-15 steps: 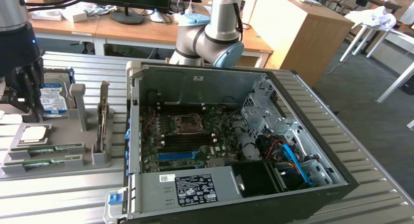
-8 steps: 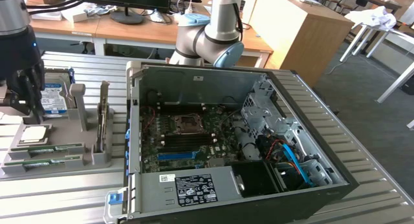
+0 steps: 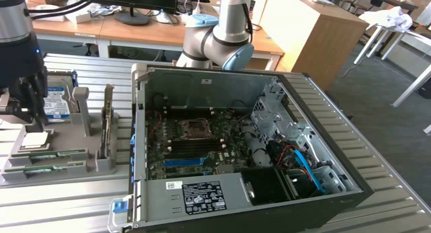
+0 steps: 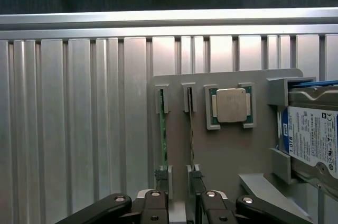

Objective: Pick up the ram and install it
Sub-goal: 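Pick up the ram and move it above insertion slot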

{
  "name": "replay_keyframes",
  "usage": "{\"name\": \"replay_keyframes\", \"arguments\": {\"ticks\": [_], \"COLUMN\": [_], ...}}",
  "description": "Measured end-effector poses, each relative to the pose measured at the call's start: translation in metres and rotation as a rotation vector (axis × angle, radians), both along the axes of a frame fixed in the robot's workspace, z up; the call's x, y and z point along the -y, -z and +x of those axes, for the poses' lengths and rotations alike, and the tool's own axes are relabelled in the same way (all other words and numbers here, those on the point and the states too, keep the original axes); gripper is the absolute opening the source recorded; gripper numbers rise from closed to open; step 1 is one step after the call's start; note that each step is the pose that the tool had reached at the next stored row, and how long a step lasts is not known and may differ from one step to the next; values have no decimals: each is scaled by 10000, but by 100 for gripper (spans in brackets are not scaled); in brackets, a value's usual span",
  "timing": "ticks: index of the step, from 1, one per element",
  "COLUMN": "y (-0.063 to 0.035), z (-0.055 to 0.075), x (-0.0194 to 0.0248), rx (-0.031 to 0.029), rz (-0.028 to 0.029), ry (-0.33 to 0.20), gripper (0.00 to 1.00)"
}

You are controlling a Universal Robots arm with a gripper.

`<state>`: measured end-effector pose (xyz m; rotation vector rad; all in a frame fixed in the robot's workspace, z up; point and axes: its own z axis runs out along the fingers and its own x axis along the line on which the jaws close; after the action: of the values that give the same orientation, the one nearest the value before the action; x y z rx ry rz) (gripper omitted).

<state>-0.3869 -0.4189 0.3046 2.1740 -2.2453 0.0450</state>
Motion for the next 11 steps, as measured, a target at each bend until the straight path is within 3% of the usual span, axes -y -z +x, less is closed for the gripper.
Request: {"name": "replay_keyframes", "arguments": {"ticks": [11], "y": [119], "z": [0], "x": [0], "rx": [0], "rz": [0], "ry": [0], "gripper": [30]}}
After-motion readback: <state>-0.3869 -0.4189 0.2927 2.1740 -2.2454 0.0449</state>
